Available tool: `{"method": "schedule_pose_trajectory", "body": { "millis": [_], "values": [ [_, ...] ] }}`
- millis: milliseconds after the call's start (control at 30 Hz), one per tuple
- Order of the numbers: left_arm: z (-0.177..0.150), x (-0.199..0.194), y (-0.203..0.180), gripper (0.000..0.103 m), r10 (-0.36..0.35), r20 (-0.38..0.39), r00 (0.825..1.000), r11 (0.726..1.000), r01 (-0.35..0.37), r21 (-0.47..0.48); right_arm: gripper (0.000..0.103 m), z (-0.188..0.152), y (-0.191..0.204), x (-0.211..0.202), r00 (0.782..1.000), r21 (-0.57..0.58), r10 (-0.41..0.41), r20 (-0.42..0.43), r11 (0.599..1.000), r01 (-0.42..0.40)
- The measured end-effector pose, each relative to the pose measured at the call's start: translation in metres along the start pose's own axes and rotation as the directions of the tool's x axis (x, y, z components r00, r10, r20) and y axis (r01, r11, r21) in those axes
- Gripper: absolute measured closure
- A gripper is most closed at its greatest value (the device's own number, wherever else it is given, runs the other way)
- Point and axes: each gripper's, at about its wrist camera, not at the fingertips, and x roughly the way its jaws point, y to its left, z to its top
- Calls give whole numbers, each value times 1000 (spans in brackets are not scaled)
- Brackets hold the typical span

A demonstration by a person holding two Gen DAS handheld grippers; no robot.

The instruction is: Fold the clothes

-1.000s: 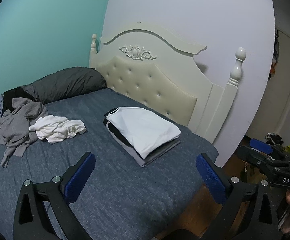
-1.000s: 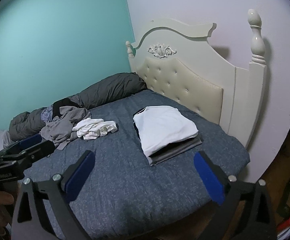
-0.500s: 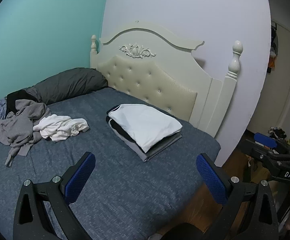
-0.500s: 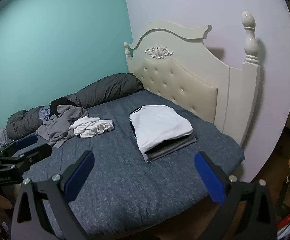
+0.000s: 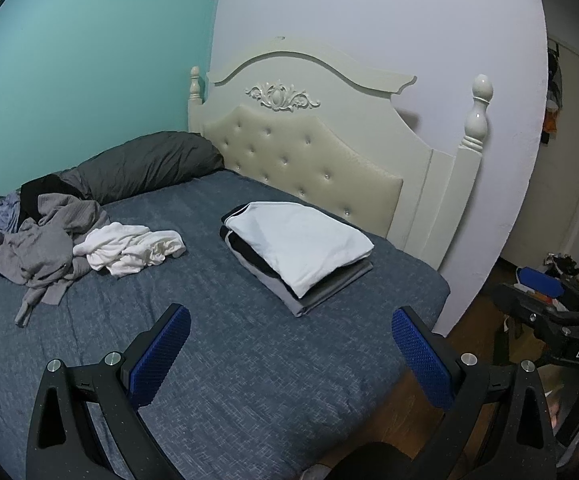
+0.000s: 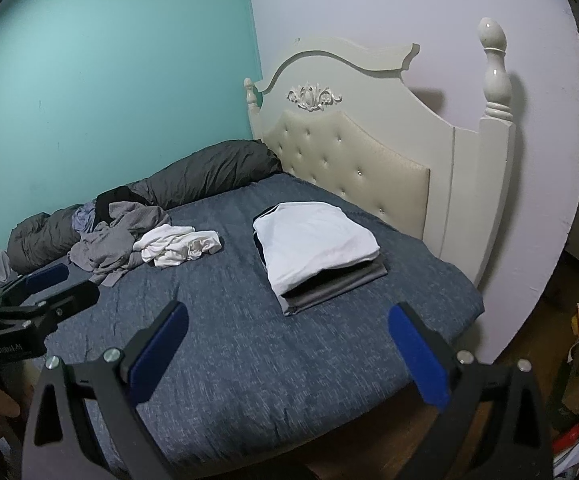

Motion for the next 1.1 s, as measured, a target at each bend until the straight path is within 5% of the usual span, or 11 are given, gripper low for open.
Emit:
{"method": "schedule_pose_trajectory", "body": {
  "millis": [1100],
  "values": [
    [-7,3,0,0,12,4,1000,1000,-12,-8,2,-10,1,8,1000,10,7,-29,1000,-7]
  ]
}}
